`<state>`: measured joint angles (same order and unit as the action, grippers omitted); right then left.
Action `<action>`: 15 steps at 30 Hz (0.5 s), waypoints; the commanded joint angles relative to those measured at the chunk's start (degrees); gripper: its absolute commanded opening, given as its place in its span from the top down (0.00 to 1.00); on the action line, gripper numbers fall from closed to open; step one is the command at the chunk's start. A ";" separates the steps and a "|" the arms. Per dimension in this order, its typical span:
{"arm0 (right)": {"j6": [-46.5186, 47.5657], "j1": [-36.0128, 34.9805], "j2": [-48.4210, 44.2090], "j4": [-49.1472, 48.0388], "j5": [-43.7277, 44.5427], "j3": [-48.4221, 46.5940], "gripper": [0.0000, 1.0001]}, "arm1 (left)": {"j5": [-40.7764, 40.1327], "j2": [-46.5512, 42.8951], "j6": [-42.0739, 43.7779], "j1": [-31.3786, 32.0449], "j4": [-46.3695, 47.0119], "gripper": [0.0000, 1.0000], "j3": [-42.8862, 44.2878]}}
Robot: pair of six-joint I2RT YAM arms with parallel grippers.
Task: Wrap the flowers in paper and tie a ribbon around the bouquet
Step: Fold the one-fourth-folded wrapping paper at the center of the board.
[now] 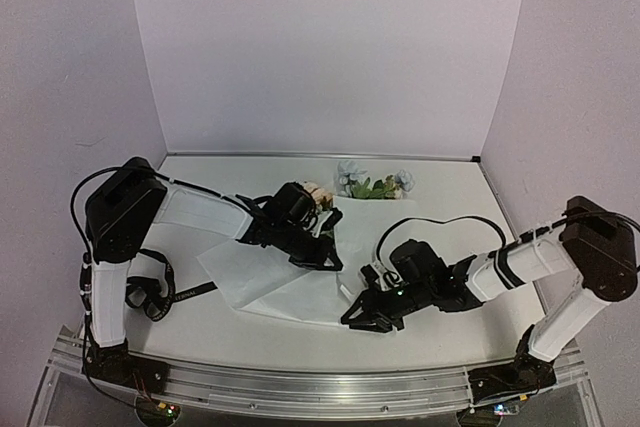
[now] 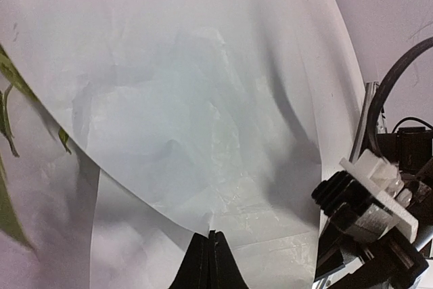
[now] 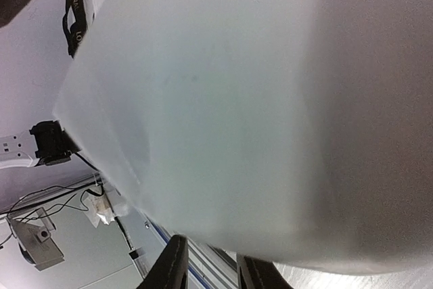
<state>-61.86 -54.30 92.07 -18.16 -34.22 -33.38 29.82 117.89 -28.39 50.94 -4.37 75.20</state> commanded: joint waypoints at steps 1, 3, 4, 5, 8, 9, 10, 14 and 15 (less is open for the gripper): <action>2.59 0.23 -5.00 3.89 2.52 1.05 0.70 | -1.84 -6.28 -2.06 -0.12 5.83 1.00 -3.07; 4.10 0.20 -7.01 7.16 3.53 1.02 0.66 | -3.44 -7.77 -2.67 -0.11 6.90 1.00 -5.06; 5.03 0.23 -7.85 8.68 3.89 0.91 0.65 | -4.41 -8.40 -2.90 -0.07 7.29 1.00 -5.97; 5.86 0.24 -8.77 10.76 4.41 0.76 0.63 | -5.20 -8.85 -3.12 0.03 7.54 1.00 -6.73; 7.92 0.45 -11.06 15.32 6.61 0.72 0.58 | -7.66 -9.96 -3.62 0.56 8.18 1.00 -8.77; 8.24 0.60 -11.48 16.06 7.54 0.83 0.57 | -8.61 -10.26 -3.74 0.82 8.22 1.00 -9.25; 8.37 0.81 -11.97 16.64 8.43 1.08 0.57 | -9.28 -10.54 -3.91 1.09 8.32 1.00 -9.85; 8.50 1.60 -13.48 17.92 12.16 1.67 0.56 | -11.95 -11.13 -4.77 1.64 8.72 1.00 -11.80; 8.54 1.66 -13.49 18.25 12.58 1.35 0.57 | -12.52 -11.21 -5.17 1.70 8.88 1.00 -12.28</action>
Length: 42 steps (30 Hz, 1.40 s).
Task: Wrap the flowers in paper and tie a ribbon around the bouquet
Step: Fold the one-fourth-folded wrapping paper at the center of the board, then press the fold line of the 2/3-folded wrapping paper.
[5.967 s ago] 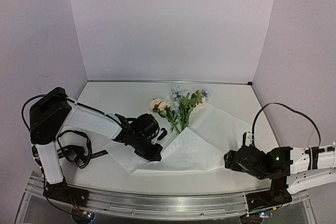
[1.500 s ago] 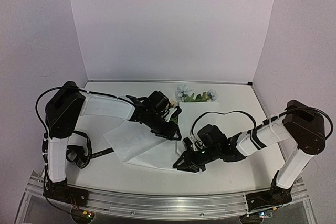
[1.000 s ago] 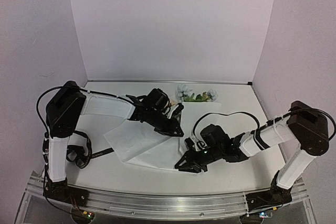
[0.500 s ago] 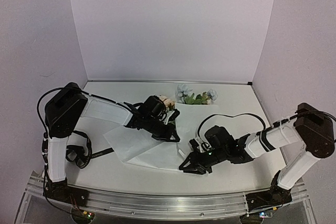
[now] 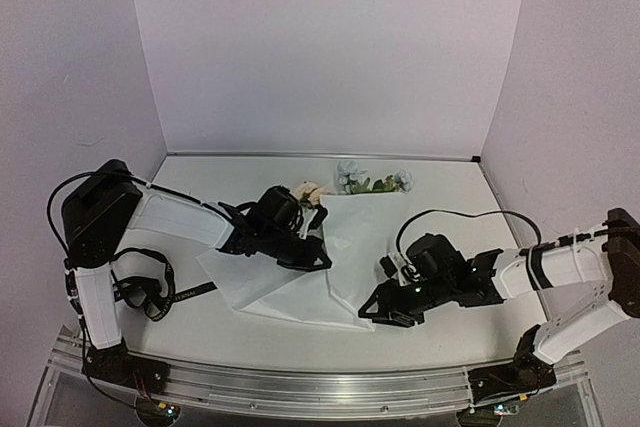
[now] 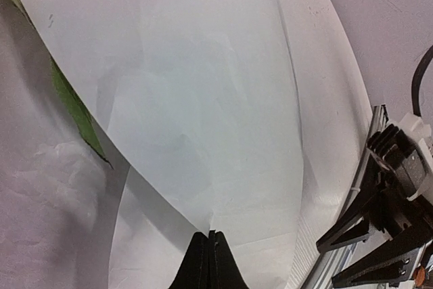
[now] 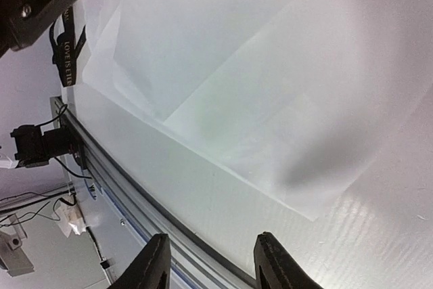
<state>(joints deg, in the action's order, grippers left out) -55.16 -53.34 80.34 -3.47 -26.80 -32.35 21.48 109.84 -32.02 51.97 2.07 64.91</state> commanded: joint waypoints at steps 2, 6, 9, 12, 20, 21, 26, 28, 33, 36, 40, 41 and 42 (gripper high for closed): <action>2.03 0.69 -1.28 5.32 5.69 -0.86 0.58 | -5.16 -3.42 -2.27 0.71 2.91 1.00 -2.82; 1.84 0.78 1.38 7.20 6.16 -3.43 0.64 | -6.81 -4.13 -3.15 1.11 3.93 1.00 -4.05; 0.95 0.75 3.29 7.59 6.34 -5.00 0.68 | -8.32 -4.59 -3.44 1.44 3.94 1.00 -4.69; 0.18 0.63 4.60 7.56 6.96 -6.04 0.73 | -9.69 -5.09 -3.86 1.64 4.03 1.00 -5.57; -1.38 -0.13 8.62 7.51 8.20 -8.37 0.78 | -11.36 -5.33 -4.56 1.98 5.41 1.00 -7.48; -1.49 -0.31 9.27 7.47 8.41 -8.51 0.78 | -11.64 -5.27 -4.62 2.08 5.49 1.00 -7.64; -2.06 -1.04 12.04 7.28 9.37 -9.12 0.80 | -12.89 -5.40 -5.07 2.34 5.95 1.00 -8.81; -2.31 -1.51 12.38 8.31 10.07 -9.22 0.81 | -13.31 -5.53 -5.26 2.39 5.97 1.00 -9.09; -1.61 -3.00 10.34 11.83 12.61 -9.00 0.85 | -14.30 -6.49 -5.70 2.60 6.59 1.00 -10.41; -0.61 -3.39 7.91 13.96 12.46 -10.12 0.85 | -14.55 -6.60 -5.58 2.61 6.37 1.00 -10.72; 1.54 -3.86 5.45 16.52 11.72 -12.44 0.82 | -14.45 -6.95 -5.58 2.61 6.37 1.00 -10.96; 1.73 -3.86 5.76 16.55 11.14 -13.15 0.81 | -14.47 -7.07 -5.53 2.61 6.44 1.00 -11.14; 1.85 -3.83 6.38 16.49 10.62 -14.01 0.81 | -14.45 -7.22 -5.47 2.61 6.45 1.00 -11.19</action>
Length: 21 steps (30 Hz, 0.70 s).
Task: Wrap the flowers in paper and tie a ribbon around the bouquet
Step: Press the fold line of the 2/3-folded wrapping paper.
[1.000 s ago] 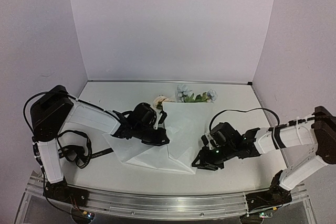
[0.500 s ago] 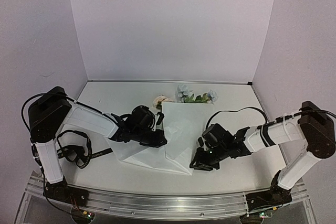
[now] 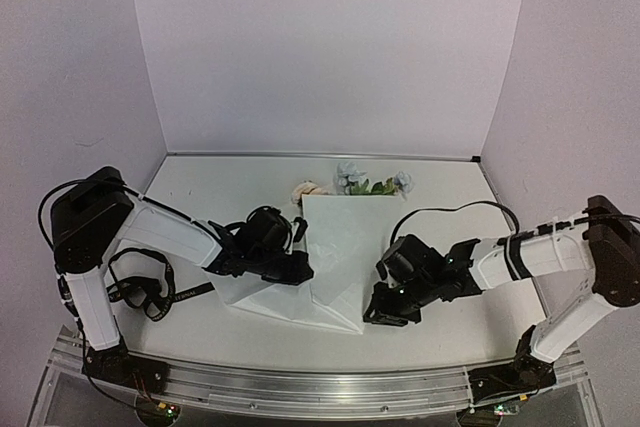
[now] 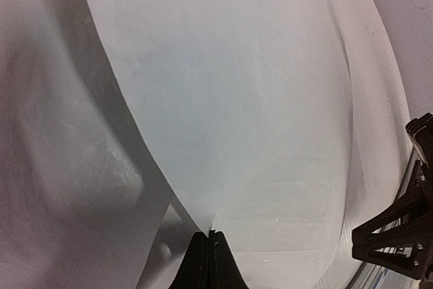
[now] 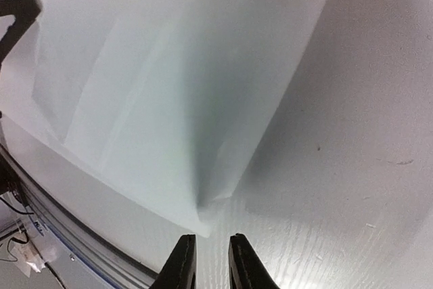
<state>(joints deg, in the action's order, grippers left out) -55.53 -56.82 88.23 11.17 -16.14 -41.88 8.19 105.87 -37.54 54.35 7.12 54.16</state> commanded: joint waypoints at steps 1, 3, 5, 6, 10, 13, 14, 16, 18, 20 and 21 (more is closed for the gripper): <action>2.22 -0.39 -0.60 1.74 -0.69 -5.30 0.82 | -1.16 -3.34 0.02 0.23 1.41 1.00 -0.52; 0.77 -0.34 2.46 -1.21 -2.51 -6.84 0.82 | -1.05 -3.37 0.03 0.23 1.45 1.00 -0.67; -0.97 -0.39 5.48 -4.96 -2.99 -7.15 0.83 | -0.96 -3.42 0.04 0.23 1.53 1.00 -0.75; -1.66 -0.38 6.97 -6.41 -3.00 -7.18 0.83 | -0.93 -3.46 0.06 0.23 1.54 1.00 -0.84; -4.33 -0.45 11.07 -13.85 -2.24 -5.01 0.86 | -1.11 -3.83 0.01 0.19 1.38 1.00 -1.28; -4.80 -0.85 11.23 -15.77 -0.48 -2.00 0.86 | -1.47 -4.45 0.07 0.23 1.00 1.00 -1.67; -4.70 -1.17 10.95 -15.91 0.05 -0.87 0.86 | -1.58 -4.71 0.01 0.23 1.00 1.00 -1.98; -4.51 -2.10 10.35 -15.90 0.99 0.62 0.86 | -1.57 -5.18 -0.23 0.22 1.07 1.00 -2.65; -4.41 -3.26 9.84 -15.84 1.69 1.82 0.86 | -1.51 -5.62 -0.62 0.36 1.31 1.00 -3.49; -4.41 -4.30 9.56 -15.83 2.56 2.61 0.86 | -1.61 -6.17 -0.82 0.76 1.50 1.00 -4.20; -4.39 -4.89 9.46 -15.83 2.84 2.95 0.86 | -1.80 -6.51 -0.93 1.02 1.44 1.00 -4.54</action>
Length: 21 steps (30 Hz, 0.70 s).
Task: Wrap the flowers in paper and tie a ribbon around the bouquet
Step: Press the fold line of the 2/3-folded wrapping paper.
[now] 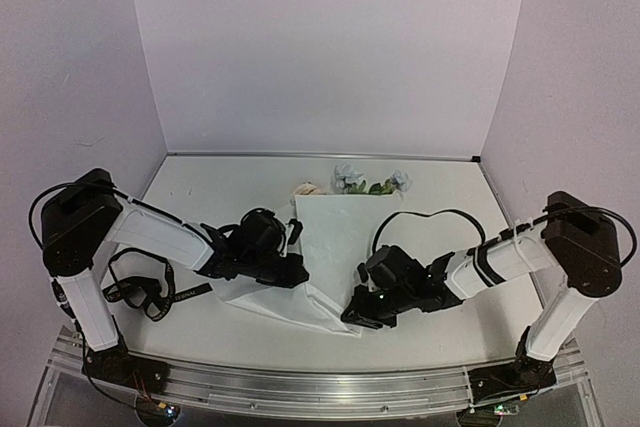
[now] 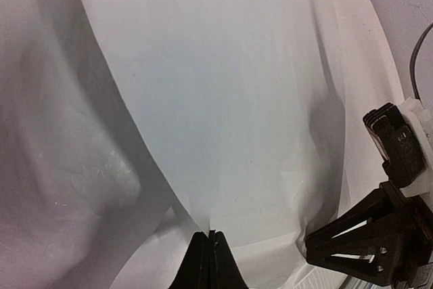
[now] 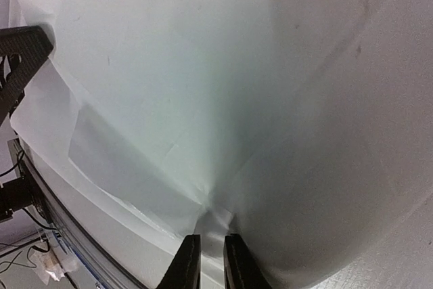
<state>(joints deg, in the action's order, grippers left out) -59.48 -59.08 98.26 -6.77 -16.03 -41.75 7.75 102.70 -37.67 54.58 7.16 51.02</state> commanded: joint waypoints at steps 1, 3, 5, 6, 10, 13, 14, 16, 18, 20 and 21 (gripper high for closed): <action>-0.46 -2.98 -0.61 2.13 3.03 3.09 0.86 | -1.56 -3.73 -0.75 1.15 1.17 1.00 -1.71; -0.54 -3.63 -0.81 2.13 3.14 3.29 0.86 | -2.12 -4.50 -0.47 1.70 0.15 1.00 -1.79; -0.46 -4.34 -1.34 2.45 3.19 3.40 0.86 | -3.15 -5.66 -0.06 2.45 -1.53 1.00 -1.53; -0.19 -4.79 -1.80 2.97 3.21 3.47 0.86 | -4.07 -6.52 0.19 2.92 -2.48 0.99 -1.41; 0.87 -5.70 -2.70 4.68 3.10 3.01 0.85 | -9.15 -9.66 1.93 5.48 -7.10 0.75 0.06; 1.00 -5.70 -3.04 5.05 2.55 1.84 0.84 | -11.32 -10.34 3.85 7.81 -10.82 0.68 2.20; 1.08 -5.69 -3.18 5.14 2.36 1.40 0.83 | -11.48 -10.13 4.47 8.58 -11.14 0.68 2.74; 1.20 -5.70 -3.46 5.47 2.02 0.63 0.83 | -11.23 -9.24 5.60 9.98 -11.40 0.68 3.60; 1.23 -5.69 -3.79 5.64 1.55 0.08 0.82 | -8.89 -7.90 7.06 11.06 -10.24 0.70 4.23; 1.00 -5.63 -4.73 5.98 2.24 0.45 0.81 | -5.48 -6.44 8.14 11.65 -9.08 0.74 4.51; 1.24 -5.54 -5.45 6.07 2.76 0.95 0.80 | -4.35 -6.29 8.50 11.76 -7.73 0.76 4.29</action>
<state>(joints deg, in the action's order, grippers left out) -59.04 -64.34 95.87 -4.66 -14.31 -40.51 -0.54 94.53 -32.82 65.30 -2.04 53.16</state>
